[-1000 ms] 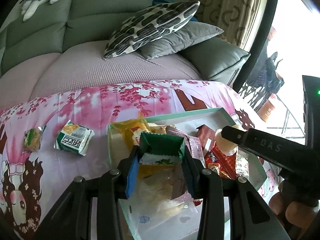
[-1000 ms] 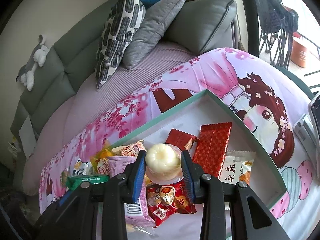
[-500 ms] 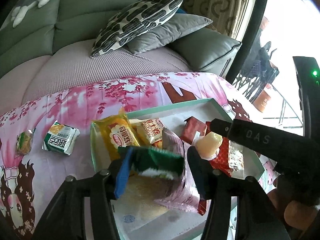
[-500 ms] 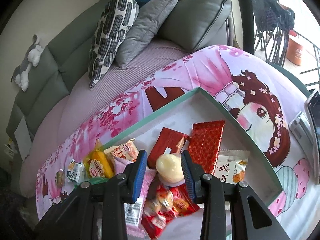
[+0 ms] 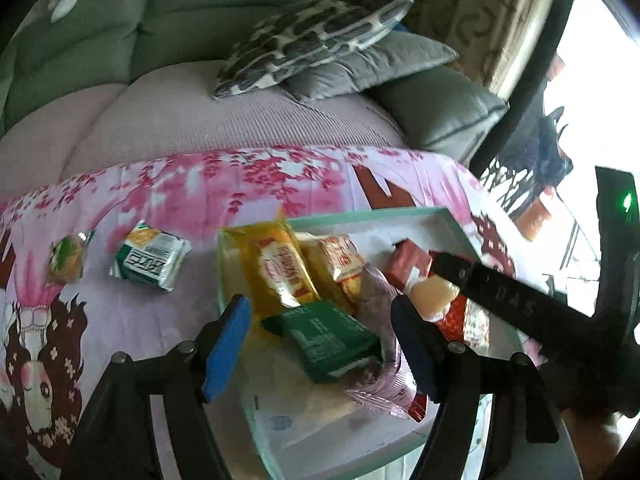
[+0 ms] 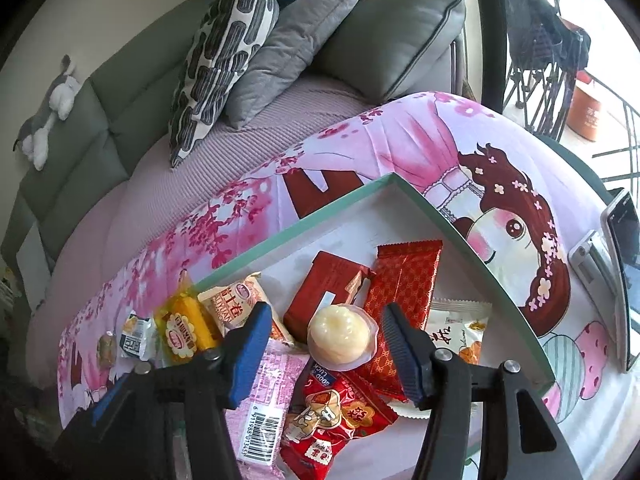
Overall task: Organize snacks
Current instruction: 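Move both tools back over the last two snacks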
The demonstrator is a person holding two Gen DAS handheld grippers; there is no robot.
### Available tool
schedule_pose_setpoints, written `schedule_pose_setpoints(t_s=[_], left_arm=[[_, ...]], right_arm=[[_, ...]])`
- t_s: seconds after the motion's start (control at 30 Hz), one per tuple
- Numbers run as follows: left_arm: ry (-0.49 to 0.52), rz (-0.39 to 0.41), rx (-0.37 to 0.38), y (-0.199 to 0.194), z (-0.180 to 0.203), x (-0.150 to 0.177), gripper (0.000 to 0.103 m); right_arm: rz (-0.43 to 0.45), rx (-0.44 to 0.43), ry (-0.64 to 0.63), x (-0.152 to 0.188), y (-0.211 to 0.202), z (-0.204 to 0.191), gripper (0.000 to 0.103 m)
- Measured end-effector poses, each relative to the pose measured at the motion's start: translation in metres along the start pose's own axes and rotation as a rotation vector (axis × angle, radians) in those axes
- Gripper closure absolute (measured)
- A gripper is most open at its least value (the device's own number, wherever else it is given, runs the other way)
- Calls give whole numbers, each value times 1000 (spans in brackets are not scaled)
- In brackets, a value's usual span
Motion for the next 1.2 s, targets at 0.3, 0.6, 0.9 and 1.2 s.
schedule_pose_setpoints(t_s=[0.3,0.6,0.9,1.2], left_arm=[[-152,52,-107,-18,-57,-20,29],[-336,65,-307,-28,-153,-22,18],[-442,100,-384,-43,-206,-19,9],[-473,143,-422,-51,-231,-19,0]], right_arm=[[9,-10,-55,-1,-5,-19,42],[21,-65,-172,3,-10,-65,42],[11,-99,-265,13,-8,-102,27],[0,-123,-344,25,-4,-132,12]])
Point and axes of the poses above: each gripper's, at about its wrist camera, not at the fingertips, and y roughly the way its jaws point, z to its right, x to its underside, the point moved 5 cm from there along y, roughly the way its jaws point, and after that the axes turned 11 degrees about -y, right-handed, at the moved point
